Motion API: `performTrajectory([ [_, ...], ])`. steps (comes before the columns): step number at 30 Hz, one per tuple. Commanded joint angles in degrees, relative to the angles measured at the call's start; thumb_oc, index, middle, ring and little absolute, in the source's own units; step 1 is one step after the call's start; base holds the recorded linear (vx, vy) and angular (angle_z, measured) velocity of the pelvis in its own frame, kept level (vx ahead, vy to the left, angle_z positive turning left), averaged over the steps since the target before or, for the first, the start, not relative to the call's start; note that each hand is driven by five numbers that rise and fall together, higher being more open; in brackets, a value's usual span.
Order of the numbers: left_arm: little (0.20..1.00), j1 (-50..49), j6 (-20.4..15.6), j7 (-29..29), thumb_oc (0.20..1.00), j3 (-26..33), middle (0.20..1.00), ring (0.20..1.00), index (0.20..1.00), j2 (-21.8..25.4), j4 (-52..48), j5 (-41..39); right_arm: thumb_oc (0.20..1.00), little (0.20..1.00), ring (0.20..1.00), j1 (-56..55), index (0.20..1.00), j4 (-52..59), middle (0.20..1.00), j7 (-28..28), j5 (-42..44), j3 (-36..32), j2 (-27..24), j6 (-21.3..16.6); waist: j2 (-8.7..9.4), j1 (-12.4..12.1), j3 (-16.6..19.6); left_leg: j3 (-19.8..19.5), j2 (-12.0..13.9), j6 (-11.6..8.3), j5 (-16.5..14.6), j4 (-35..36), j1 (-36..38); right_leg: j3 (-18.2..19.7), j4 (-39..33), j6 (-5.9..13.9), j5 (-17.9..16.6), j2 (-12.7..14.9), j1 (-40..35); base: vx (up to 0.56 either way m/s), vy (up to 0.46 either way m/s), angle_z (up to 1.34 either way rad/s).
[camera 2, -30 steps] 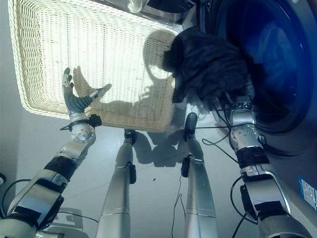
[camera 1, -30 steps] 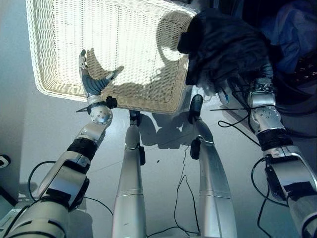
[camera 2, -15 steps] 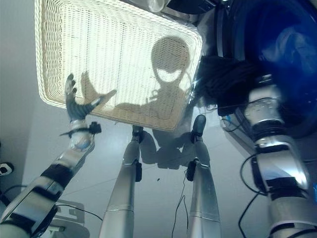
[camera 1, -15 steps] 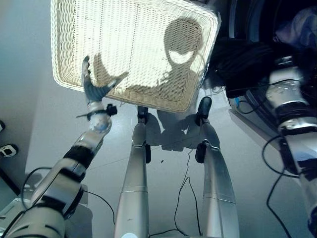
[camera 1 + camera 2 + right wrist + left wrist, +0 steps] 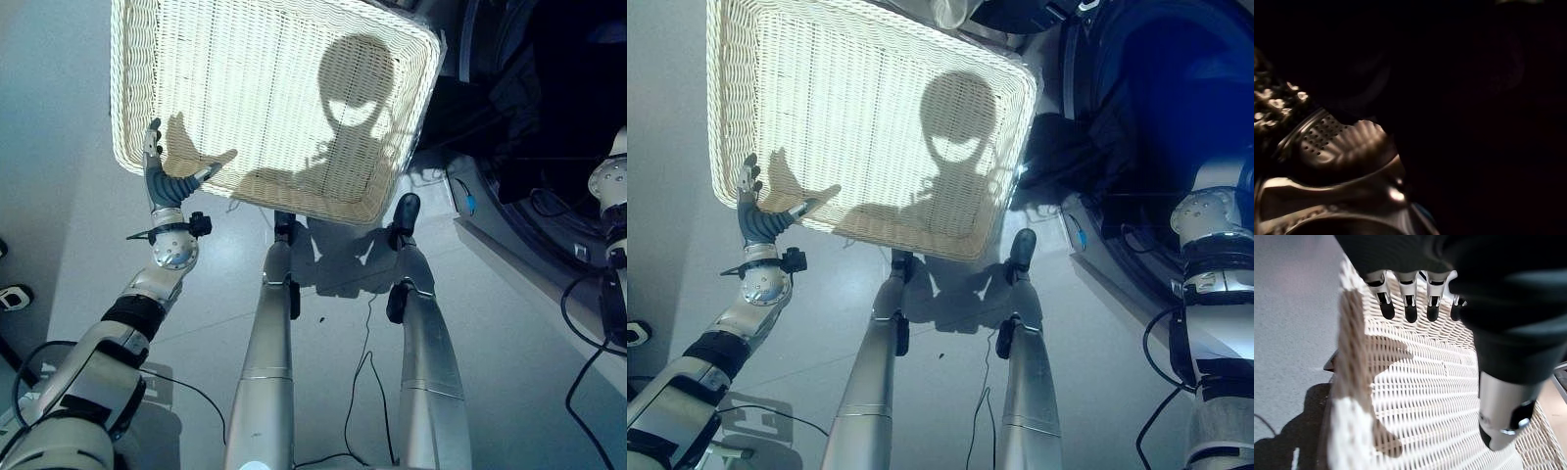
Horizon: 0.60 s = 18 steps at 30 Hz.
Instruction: Put the clothes into the washing machine.
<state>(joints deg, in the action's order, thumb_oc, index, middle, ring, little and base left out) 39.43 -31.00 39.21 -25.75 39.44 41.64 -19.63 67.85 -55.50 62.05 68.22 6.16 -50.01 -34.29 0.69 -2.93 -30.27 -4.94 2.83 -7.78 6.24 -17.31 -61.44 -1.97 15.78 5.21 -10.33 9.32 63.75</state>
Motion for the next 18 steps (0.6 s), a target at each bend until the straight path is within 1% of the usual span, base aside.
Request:
performTrajectory([
  [1,1.0,-0.97,-3.49,0.09,1.0,4.18,1.0,1.0,1.0,-0.87,1.25,-1.69,0.583,0.583,0.583,-1.0,0.583,-1.21,0.583,-2.45,-4.05,-0.33,-17.6,-0.18,0.05,2.58,0.48,-0.51,-4.33,4.03,-1.58,3.38,5.02,-4.65,1.16,1.62,3.24,-6.5,-4.45,0.0,0.0,0.0],
  [2,1.0,-0.57,-3.51,-0.05,1.0,3.97,1.0,1.0,1.0,-0.92,1.23,-1.56,1.0,1.0,1.0,-0.71,1.0,-1.56,1.0,-2.74,-4.36,0.54,-16.95,0.71,0.04,2.32,0.48,-0.52,-4.4,4.05,-1.61,3.25,4.85,-4.68,0.99,1.58,3.25,-6.41,-4.39,0.0,0.0,0.0],
  [3,1.0,-0.57,-3.51,-0.05,1.0,3.97,1.0,1.0,1.0,-0.92,1.23,-1.56,1.0,1.0,1.0,-0.71,1.0,-1.56,1.0,-2.74,-4.36,0.54,-16.95,0.71,0.04,2.32,0.48,-0.52,-4.4,4.05,-1.61,3.25,4.85,-4.68,0.99,1.58,3.25,-6.41,-4.39,0.0,0.0,0.0],
  [4,1.0,-0.37,-3.5,0.04,1.0,3.8,1.0,1.0,1.0,-0.94,1.28,-1.66,1.0,1.0,1.0,-0.44,1.0,-2.1,1.0,-2.87,-4.93,0.97,-16.76,2.09,-0.08,2.38,0.48,-0.36,-4.23,4.01,-1.55,3.16,4.7,-4.73,1.09,1.58,3.26,-6.39,-4.35,0.0,0.0,0.0],
  [5,1.0,0.22,-3.15,-0.06,1.0,3.51,1.0,1.0,1.0,-0.84,1.28,-1.72,1.0,1.0,1.0,-0.52,1.0,-3.01,1.0,-3.95,-6.78,1.56,-16.92,6.16,-0.13,2.38,0.48,-0.27,-4.28,4.03,-1.53,3.06,4.61,-4.78,1.11,1.67,3.21,-6.28,-4.31,0.0,0.0,0.0],
  [6,1.0,0.63,-2.73,0.0,1.0,3.23,1.0,1.0,1.0,-0.75,1.02,-1.79,1.0,1.0,1.0,-0.45,1.0,-3.26,1.0,-2.39,-10.57,2.6,-16.86,10.17,-0.14,2.3,0.48,-0.33,-4.45,4.1,-1.61,2.79,4.36,-4.77,1.06,1.69,3.16,-6.22,-4.18,0.0,0.0,0.0],
  [7,1.0,0.97,-2.6,0.13,1.0,2.89,1.0,1.0,1.0,-0.75,0.97,-1.85,1.0,1.0,1.0,0.09,1.0,-3.71,1.0,-1.9,-13.85,3.91,-16.81,12.81,-0.16,2.15,0.48,-0.34,-4.49,4.18,-1.64,2.7,4.23,-4.82,1.1,1.68,3.15,-6.19,-4.09,0.0,0.0,0.0],
  [8,1.0,1.41,-2.36,-0.05,1.0,2.82,1.0,1.0,1.0,-0.59,0.95,-2.21,1.0,1.0,1.0,0.91,1.0,-4.11,1.0,-1.85,-16.0,5.49,-16.89,16.9,-0.24,2.14,0.48,-0.24,-4.49,4.19,-1.71,2.53,4.12,-4.79,1.1,1.66,3.21,-6.25,-4.03,0.0,0.0,0.0],
  [9,1.0,1.41,-2.36,-0.05,1.0,2.82,1.0,1.0,1.0,-0.59,0.95,-2.21,1.0,1.0,1.0,0.91,1.0,-4.11,1.0,-1.85,-16.0,5.49,-16.89,16.9,-0.24,2.14,0.48,-0.24,-4.49,4.19,-1.71,2.53,4.12,-4.79,1.1,1.66,3.21,-6.25,-4.03,0.0,0.0,0.0],
  [10,1.0,1.81,-2.04,0.12,1.0,2.4,1.0,1.0,1.0,-0.8,0.73,-2.01,1.0,1.0,1.0,2.02,1.0,-4.42,1.0,-1.02,-23.07,9.11,-16.75,24.7,-0.27,1.95,0.48,-0.19,-4.65,4.34,-1.59,2.38,3.98,-4.82,1.22,1.67,3.04,-6.25,-3.9,0.0,0.0,0.0],
  [11,1.0,1.79,-2.03,0.12,1.0,2.53,1.0,1.0,1.0,-0.88,0.75,-2.02,1.0,1.0,1.0,2.37,1.0,-4.33,1.0,-0.85,-23.16,9.43,-16.76,24.96,-0.37,2.04,0.48,-0.17,-4.64,4.35,-1.59,2.4,3.98,-4.81,1.19,1.67,3.03,-6.26,-3.9,0.0,0.0,0.0],
  [12,1.0,1.97,-1.76,0.34,1.0,2.14,1.0,1.0,1.0,-0.86,0.43,-2.0,1.0,1.0,1.0,3.0,1.0,-4.29,1.0,-0.21,-24.06,10.76,-16.85,27.02,-0.33,1.91,0.48,-0.25,-4.75,4.46,-1.69,2.29,3.89,-4.8,1.18,1.65,3.07,-6.22,-3.84,0.0,0.0,0.0],
  [13,1.0,2.24,-1.55,0.63,1.0,1.83,1.0,1.0,1.0,-1.08,0.24,-1.83,1.0,1.0,1.0,4.22,1.0,-5.13,1.0,-0.75,-26.6,12.54,-16.79,29.15,-0.48,1.85,0.48,-0.2,-4.68,4.46,-1.71,2.17,3.64,-4.92,1.29,1.71,3.16,-6.11,-3.72,0.0,0.0,0.0],
  [14,1.0,2.89,-1.24,0.58,1.0,1.37,1.0,1.0,1.0,-1.06,0.17,-1.94,1.0,1.0,1.0,6.3,1.0,-5.06,1.0,0.03,-27.77,15.14,-16.45,31.95,-0.62,1.68,0.48,-0.28,-4.78,4.55,-1.73,2.01,3.34,-5.0,1.34,1.65,3.19,-6.09,-3.47,0.0,0.0,0.0],
  [16,1.0,3.14,-1.16,0.63,1.0,1.19,1.0,1.0,1.0,-1.14,0.12,-1.9,1.0,1.0,1.0,7.35,1.0,-5.31,1.0,0.24,-27.84,16.35,-16.19,32.4,-0.72,1.62,0.48,-0.29,-4.82,4.59,-1.76,2.04,3.25,-5.09,1.36,1.64,3.24,-6.04,-3.39,0.0,0.0,0.0],
  [18,1.0,3.64,-1.09,0.86,1.0,0.84,1.0,1.0,1.0,-1.46,0.05,-1.82,1.0,1.0,1.0,8.84,1.0,-5.49,1.0,0.28,-31.66,17.57,-15.15,32.74,-1.04,1.47,0.48,-0.25,-4.9,4.68,-1.92,1.88,2.9,-5.32,1.63,1.72,3.4,-5.88,-3.02,0.0,0.0,0.0],
])
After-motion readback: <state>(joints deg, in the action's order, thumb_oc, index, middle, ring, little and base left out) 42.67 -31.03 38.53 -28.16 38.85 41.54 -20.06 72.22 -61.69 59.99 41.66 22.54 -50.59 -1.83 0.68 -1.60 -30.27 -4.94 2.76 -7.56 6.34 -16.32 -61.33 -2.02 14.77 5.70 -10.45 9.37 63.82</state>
